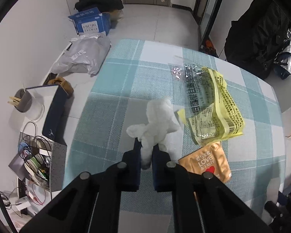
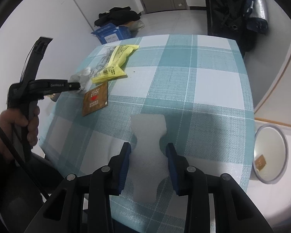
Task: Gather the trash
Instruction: 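Carry the tissue in the left gripper while the right carries the foam piece toward the bin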
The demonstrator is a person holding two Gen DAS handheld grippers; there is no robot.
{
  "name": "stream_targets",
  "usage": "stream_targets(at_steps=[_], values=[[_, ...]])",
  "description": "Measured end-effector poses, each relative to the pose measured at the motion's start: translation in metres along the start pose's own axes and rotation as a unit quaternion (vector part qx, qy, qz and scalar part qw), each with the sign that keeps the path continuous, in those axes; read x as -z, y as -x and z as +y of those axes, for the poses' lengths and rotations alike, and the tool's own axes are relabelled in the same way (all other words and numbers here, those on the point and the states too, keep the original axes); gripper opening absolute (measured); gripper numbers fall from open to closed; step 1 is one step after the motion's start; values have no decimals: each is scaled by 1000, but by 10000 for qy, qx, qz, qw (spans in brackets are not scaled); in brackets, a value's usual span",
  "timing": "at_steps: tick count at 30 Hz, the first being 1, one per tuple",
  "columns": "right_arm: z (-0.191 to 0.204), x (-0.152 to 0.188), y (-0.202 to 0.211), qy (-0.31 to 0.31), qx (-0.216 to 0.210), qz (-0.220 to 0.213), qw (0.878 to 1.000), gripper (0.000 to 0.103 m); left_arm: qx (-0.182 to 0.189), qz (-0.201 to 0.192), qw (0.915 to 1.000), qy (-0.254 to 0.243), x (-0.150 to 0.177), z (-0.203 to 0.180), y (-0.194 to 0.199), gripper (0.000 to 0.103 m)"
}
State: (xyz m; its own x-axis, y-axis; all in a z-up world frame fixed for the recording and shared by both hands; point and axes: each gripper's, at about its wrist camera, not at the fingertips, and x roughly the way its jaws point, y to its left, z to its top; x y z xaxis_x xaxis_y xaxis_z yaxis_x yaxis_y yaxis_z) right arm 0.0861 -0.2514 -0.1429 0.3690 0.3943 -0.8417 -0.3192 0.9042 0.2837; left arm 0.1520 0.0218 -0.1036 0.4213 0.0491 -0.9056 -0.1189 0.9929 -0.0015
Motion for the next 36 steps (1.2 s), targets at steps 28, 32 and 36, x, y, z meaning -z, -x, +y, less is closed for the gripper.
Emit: stream_targets(at_steps=[28,32,36], values=[[16,-24,87,-49,-162,-1044,9944,36,1152,-1355,9835,-314,27,-33,112,5],[13,-31,112,53,-116,-1297,9915,36,1418,-1387,9791,-455,29,-50,121,5],[-1,-39,136,-37,-84,-1525,9883,36,1664,-1419,9738,-617,24,-74,132,5]])
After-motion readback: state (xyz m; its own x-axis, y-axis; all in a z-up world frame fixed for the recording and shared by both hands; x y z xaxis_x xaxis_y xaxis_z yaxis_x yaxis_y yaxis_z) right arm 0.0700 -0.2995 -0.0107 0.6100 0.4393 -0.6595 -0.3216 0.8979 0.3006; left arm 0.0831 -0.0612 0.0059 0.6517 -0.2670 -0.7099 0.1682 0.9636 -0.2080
